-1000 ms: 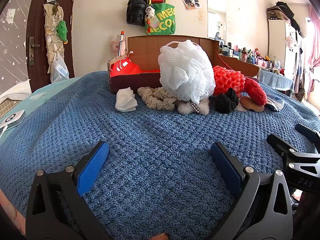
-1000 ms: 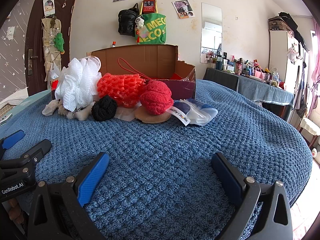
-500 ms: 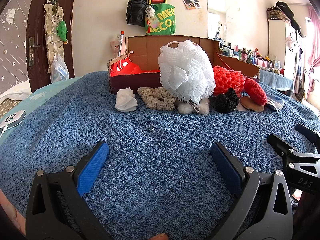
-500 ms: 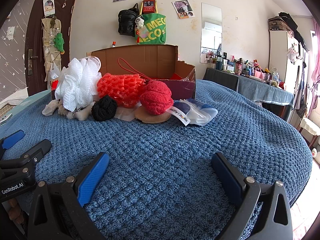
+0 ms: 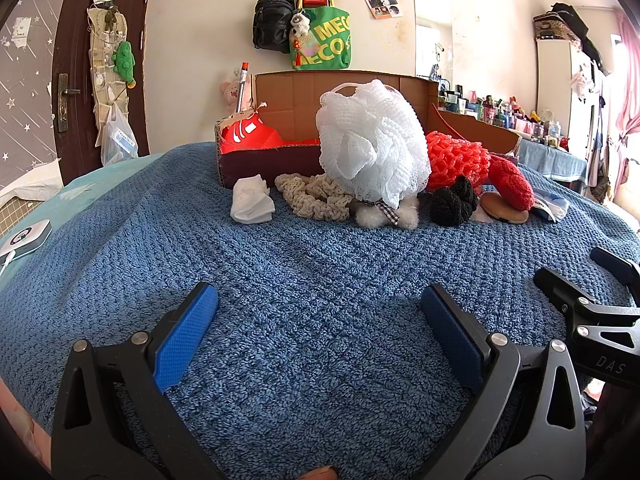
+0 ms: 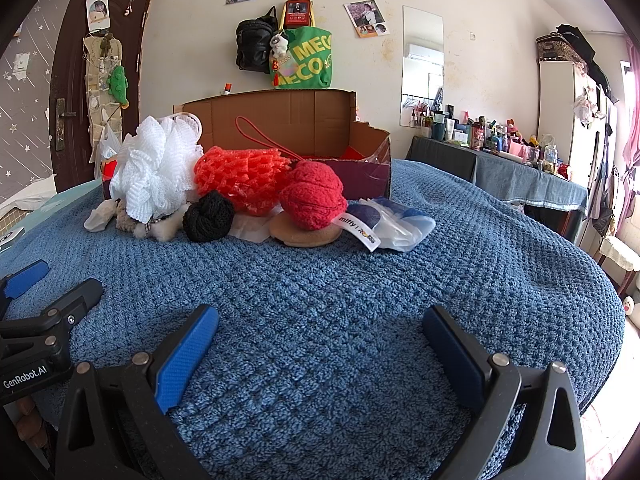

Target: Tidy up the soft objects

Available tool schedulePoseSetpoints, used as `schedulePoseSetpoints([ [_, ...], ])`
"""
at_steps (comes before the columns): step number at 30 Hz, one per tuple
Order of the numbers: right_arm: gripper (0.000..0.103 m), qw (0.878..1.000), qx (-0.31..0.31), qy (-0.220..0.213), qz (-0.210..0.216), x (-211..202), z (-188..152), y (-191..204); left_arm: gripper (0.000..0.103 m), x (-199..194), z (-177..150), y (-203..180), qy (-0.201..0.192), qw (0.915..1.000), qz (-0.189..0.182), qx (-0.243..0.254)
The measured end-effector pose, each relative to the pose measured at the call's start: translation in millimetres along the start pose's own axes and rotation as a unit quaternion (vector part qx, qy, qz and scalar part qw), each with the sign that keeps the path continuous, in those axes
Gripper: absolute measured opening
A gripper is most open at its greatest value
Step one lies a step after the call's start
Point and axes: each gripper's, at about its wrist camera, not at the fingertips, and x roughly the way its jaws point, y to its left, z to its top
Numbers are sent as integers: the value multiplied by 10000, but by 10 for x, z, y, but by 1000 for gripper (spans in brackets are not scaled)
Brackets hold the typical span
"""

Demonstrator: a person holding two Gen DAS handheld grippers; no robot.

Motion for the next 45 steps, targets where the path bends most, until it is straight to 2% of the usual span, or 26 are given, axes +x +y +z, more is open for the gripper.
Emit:
schedulePoseSetpoints([
  [29, 103, 10000, 12, 37, 9, -23, -15, 21, 103, -2, 2, -3, 22, 10000, 4, 10],
  [38, 103, 9999, 113, 71, 106, -18, 100, -36, 103, -13, 104, 16, 118, 9999, -40, 27],
  [45, 103, 9998, 49, -86, 164, -70, 280, 24, 103, -80, 212, 45, -37, 10000, 17, 72],
])
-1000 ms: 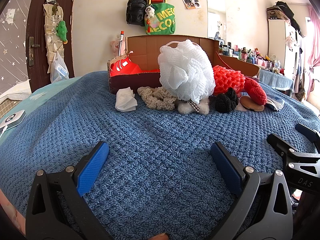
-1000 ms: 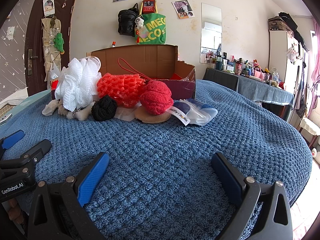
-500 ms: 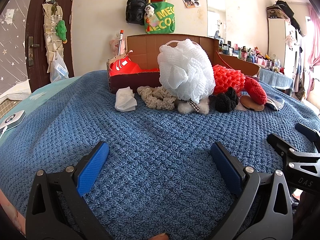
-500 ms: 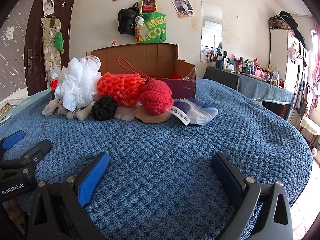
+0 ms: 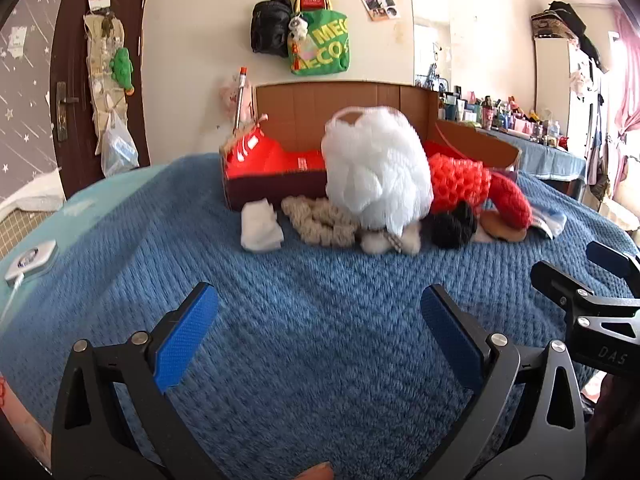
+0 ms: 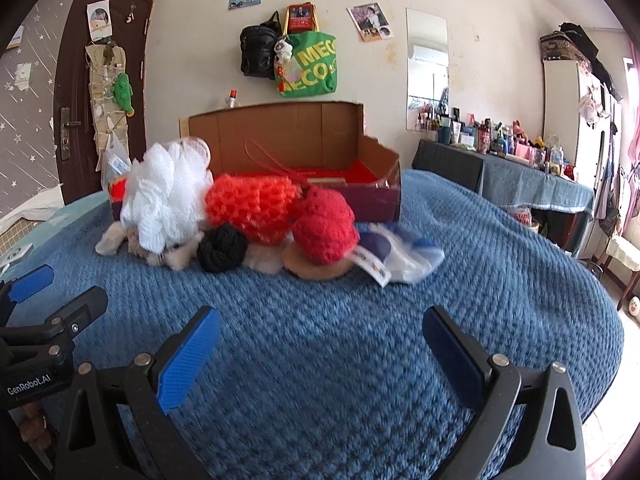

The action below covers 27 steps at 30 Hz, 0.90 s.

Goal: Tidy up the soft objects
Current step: 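Grasp the white mesh puff with the left tool while the right tool grasps the red knit bunny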

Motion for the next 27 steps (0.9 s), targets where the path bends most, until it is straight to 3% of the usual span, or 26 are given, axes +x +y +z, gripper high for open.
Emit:
schedulePoseSetpoints([
  [15, 103, 9997, 27, -221, 39, 105, 535, -48, 103, 17, 474, 111, -163, 9998, -89, 56],
  [27, 103, 9981, 138, 155, 575, 468, 921, -284, 103, 318, 881, 136, -5, 9983, -563, 161],
])
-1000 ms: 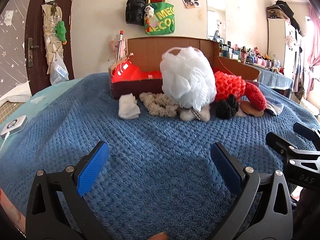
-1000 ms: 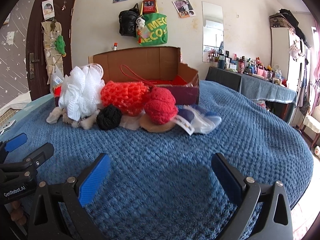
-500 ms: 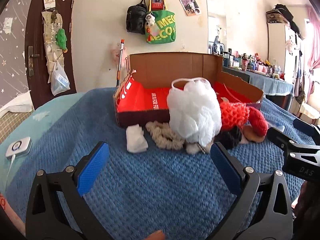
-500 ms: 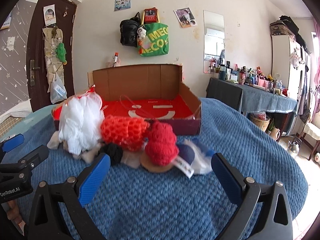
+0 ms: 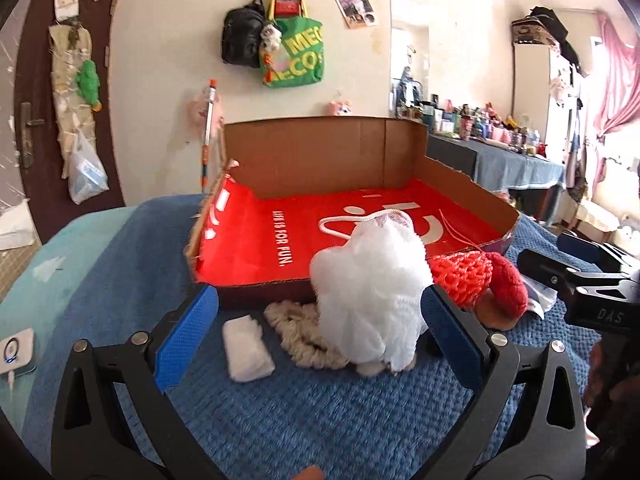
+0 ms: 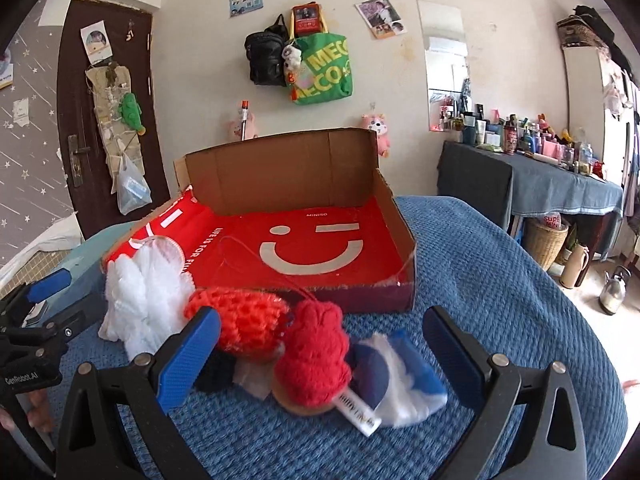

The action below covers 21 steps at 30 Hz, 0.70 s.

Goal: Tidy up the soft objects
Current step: 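Grasp the white mesh puff with the left tool while the right tool grasps the red knit bunny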

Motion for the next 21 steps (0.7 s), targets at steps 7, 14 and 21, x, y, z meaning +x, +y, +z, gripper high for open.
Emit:
schedulePoseSetpoints([
  [7, 103, 9993, -92, 281, 238, 150, 58, -84, 103, 217, 100, -56, 297, 9987, -408, 48],
  [14, 93, 9973, -150, 602, 385, 297, -1, -94, 102, 391, 134, -211, 511, 9962, -631, 328],
  [21, 40, 9917, -269, 1011, 749, 444, -77, -45, 62, 629, 105, -290, 947, 9911, -822, 439],
])
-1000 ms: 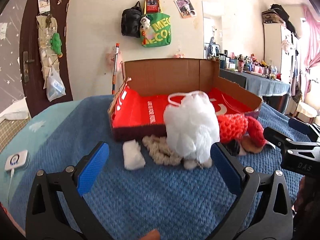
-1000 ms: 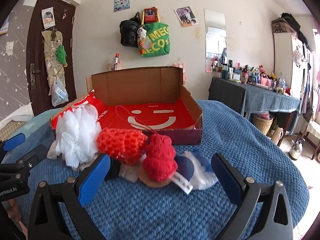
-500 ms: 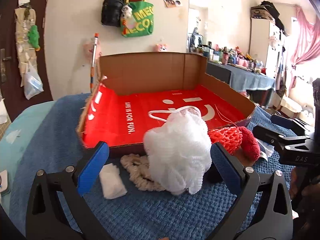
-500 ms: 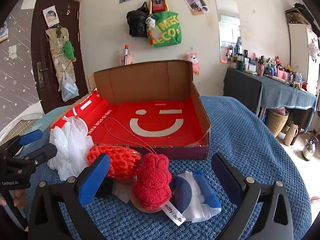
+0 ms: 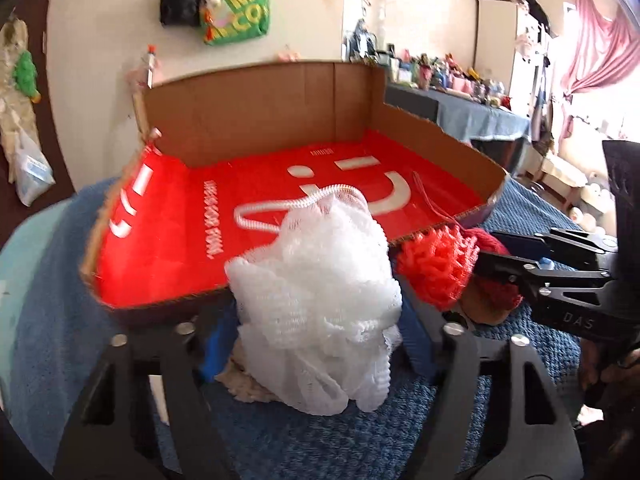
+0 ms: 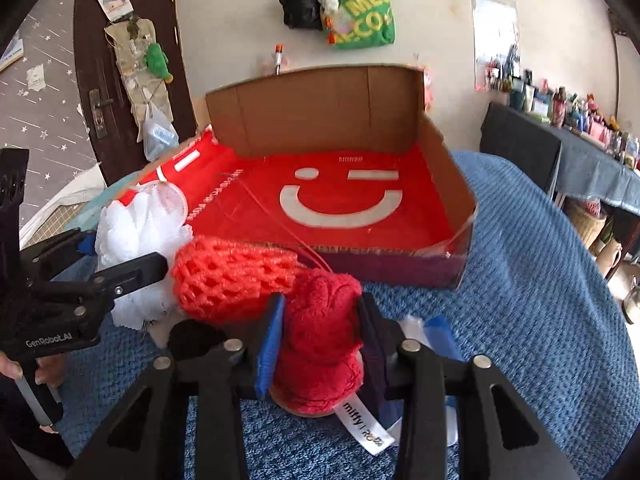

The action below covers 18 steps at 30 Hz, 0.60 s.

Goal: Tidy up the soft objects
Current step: 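Grasp the white mesh puff with the left tool while the right tool grasps the red knit bunny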

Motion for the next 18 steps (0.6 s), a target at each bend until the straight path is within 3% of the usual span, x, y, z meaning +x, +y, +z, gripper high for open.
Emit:
schedulePoseSetpoints([
  [4, 40, 9998, 38, -184, 75, -124, 28, -19, 55, -76, 5, -17, -156, 9999, -29, 39],
  [18, 40, 9982, -24, -590, 123, -367, 231, 19, 53, -415, 112, 57, -491, 9987, -84, -57],
])
